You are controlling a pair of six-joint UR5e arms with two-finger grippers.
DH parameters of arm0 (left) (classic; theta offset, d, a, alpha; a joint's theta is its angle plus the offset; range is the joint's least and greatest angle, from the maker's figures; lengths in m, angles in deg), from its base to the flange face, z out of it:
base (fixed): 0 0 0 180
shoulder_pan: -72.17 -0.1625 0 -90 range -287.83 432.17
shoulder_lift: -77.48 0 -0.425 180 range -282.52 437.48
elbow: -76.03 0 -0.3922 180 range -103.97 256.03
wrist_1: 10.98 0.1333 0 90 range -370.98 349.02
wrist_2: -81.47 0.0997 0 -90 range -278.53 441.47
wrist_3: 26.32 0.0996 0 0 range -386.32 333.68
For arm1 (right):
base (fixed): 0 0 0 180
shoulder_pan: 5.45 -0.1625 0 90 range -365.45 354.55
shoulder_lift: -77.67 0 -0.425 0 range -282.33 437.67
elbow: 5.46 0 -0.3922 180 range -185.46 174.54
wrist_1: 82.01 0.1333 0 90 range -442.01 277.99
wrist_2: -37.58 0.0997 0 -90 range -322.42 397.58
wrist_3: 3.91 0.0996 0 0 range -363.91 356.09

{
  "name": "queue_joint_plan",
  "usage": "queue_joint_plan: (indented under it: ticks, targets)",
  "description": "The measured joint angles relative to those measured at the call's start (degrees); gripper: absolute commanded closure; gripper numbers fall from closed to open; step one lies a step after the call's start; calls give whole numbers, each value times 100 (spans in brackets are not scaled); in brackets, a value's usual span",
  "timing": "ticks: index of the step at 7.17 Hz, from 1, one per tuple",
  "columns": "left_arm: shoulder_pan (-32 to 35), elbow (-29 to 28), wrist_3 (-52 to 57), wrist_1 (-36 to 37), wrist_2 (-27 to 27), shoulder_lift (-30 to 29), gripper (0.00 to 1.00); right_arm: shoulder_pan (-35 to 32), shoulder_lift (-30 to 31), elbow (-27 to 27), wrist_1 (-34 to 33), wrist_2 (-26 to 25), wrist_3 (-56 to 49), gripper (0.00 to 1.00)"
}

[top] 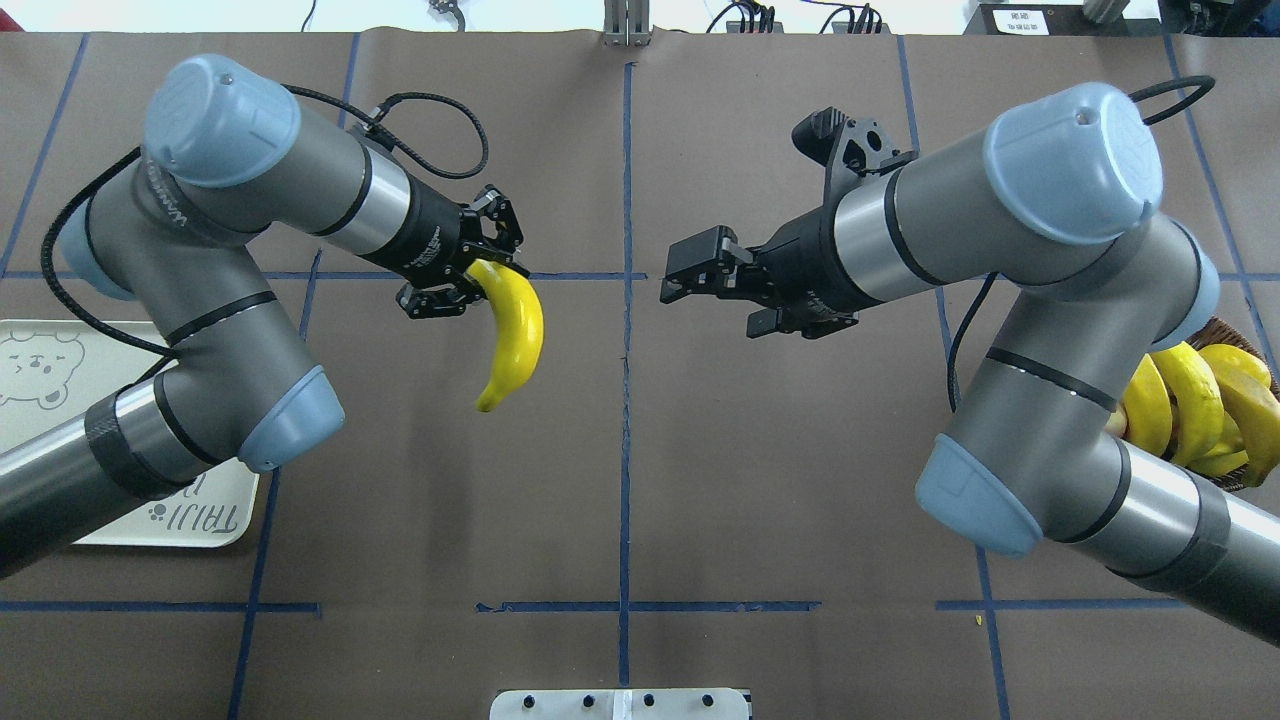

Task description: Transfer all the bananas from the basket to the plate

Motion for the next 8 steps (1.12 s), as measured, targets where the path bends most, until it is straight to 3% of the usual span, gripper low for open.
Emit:
queue_joint_plan:
  ticks: [3, 5, 8]
  targets:
    - [267, 283, 1015, 22, -23, 1116, 100, -552, 605, -241, -1583, 210, -2077, 0]
    - [471, 623, 1872, 21, -29, 2185, 100, -1033, 1092, -476, -2582, 222, -3806, 0]
    - [1075, 527, 3641, -39, -43, 3165, 100, -2202, 2140, -425, -2873, 464, -6460, 0]
